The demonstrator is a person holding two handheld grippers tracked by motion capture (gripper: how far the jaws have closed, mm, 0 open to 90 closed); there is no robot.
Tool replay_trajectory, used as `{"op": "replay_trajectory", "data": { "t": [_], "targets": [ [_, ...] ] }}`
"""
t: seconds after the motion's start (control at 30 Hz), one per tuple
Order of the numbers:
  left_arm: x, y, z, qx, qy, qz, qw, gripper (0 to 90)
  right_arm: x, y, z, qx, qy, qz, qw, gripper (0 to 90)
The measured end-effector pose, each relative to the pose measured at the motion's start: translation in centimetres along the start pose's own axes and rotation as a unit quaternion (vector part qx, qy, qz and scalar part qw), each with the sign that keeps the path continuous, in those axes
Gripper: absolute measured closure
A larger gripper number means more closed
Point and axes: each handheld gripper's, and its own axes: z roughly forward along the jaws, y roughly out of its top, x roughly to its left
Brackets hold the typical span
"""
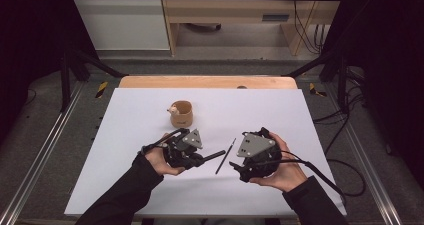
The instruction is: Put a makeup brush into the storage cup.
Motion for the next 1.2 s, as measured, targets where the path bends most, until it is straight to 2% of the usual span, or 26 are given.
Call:
{"op": "replay_trajectory", "data": {
  "t": [0.4,0.67,0.83,1.2],
  "targets": [
    [-0.1,0.3,0.0,0.001,-0.009,0.006,0.9999,78.7,0.6,0.5,0.5,0.011,0.008,-0.025,0.9996,17.5],
    [-0.1,0.7,-0.1,0.003,-0.016,0.009,0.9998,78.7,1.2,0.7,0.9,0.025,0.017,-0.053,0.9981,20.9],
    [-0.2,0.8,-0.1,0.006,-0.021,0.011,0.9997,78.7,1.4,0.8,1.1,0.025,0.023,-0.063,0.9974,24.0],
    [-0.3,1.5,-0.1,0.010,-0.024,0.008,0.9996,78.7,1.9,1.0,1.6,0.025,0.021,-0.089,0.9955,26.9]
  ]
}}
